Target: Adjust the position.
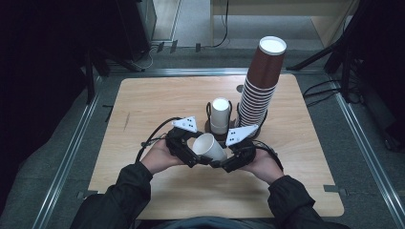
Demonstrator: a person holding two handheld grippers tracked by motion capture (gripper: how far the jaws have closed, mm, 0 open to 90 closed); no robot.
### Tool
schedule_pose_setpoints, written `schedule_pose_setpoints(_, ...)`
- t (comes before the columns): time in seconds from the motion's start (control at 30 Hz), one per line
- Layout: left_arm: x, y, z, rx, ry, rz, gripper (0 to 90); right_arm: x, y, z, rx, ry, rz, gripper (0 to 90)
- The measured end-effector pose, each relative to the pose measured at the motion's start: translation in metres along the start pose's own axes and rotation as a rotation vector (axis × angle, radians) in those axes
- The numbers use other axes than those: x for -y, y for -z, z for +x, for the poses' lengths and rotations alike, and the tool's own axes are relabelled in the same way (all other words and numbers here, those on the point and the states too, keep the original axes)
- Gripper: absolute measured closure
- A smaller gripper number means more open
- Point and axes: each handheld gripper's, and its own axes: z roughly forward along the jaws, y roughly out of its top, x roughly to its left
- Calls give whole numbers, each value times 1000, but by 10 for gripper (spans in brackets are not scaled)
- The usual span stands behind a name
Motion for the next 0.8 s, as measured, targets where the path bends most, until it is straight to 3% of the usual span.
schedule_pose_setpoints(0.07,0,0,-1,-5,-7,3,1,0,0,0,-2,-1,-4,321)
schedule_pose_setpoints(0.2,1,2,-1,0,7,-46,133,-1,-1,0,-10,-2,-10,321)
schedule_pose_setpoints(0.37,1,5,1,-2,14,-58,189,-1,-1,1,-9,-3,-13,321)
schedule_pose_setpoints(0.57,1,6,0,-18,-2,-55,227,-1,0,0,-6,2,-13,321)
schedule_pose_setpoints(0.8,1,9,2,-11,8,-60,238,-2,0,1,2,-3,-23,276)
